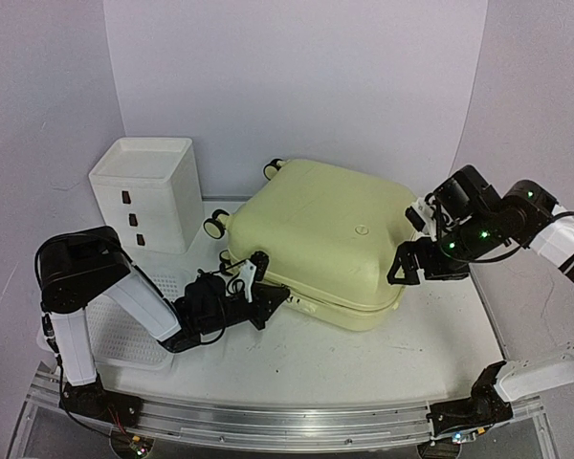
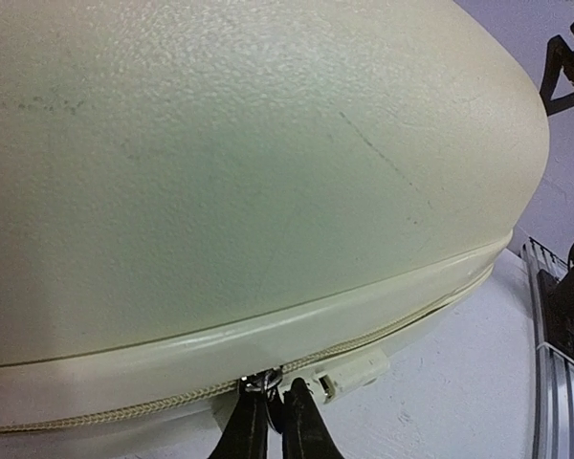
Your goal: Open, take out, and arrange the luggage
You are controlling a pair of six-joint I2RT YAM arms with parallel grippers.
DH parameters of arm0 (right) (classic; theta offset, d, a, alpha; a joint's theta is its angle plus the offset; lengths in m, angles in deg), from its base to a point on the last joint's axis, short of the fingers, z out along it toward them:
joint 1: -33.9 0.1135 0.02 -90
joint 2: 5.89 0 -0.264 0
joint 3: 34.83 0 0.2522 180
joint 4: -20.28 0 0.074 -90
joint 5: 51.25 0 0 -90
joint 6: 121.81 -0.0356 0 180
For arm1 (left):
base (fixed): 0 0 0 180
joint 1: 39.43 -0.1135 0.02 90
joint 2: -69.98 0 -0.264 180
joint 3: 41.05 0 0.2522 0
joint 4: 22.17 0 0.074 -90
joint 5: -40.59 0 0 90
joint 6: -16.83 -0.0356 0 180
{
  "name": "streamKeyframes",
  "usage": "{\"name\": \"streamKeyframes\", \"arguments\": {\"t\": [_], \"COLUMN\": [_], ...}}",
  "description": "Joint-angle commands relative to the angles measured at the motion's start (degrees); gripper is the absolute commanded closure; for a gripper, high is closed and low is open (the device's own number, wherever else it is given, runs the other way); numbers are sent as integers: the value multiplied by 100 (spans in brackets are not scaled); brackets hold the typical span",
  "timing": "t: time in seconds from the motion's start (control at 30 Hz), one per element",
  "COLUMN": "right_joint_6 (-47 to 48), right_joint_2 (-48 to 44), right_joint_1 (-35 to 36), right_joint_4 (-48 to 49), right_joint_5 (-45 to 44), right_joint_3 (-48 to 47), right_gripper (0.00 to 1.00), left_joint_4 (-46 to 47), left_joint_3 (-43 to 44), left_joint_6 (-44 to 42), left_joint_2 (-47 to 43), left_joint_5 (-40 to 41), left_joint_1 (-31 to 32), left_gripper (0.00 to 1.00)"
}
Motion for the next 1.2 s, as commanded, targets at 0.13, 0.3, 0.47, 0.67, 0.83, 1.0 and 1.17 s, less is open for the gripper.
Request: {"name": "streamKeyframes", "arguments": {"t": [0.13,0.3,0.47,0.67,0.83,1.0,1.17], "right_joint_6": [142,418,-724,-942,-1274,-1810,-1977], "right_joint_2": [14,185,-22,155,1100,1762,2293], "right_joint_1": [33,130,-91,-2539,-2822,-2858,-2859], "right_joint_4": [182,149,297,1023,1839,2723,3109], "right_joint_5": [-133,-432,-1970,343,748,783,944], "right_joint_3": [4,36,416,1222,1318,1410,1378], "right_gripper": [2,2,2,13,29,43,49], "left_joint_4": [337,129,-84,-134,-175,-211,-247], "left_joint_3": [-9,-274,-249,-164,-65,27,47], "left_joint_6": [-428,-945,-1126,-1075,-982,-952,-918], "left_joint_2": [-139,-374,-506,-516,-459,-433,-464], "left_joint_5": [708,1383,1335,1310,1328,1329,1328], "left_joint_1": [-26,-26,-18,33,75,119,146], "left_gripper": [99,100,100,100,100,100,100]}}
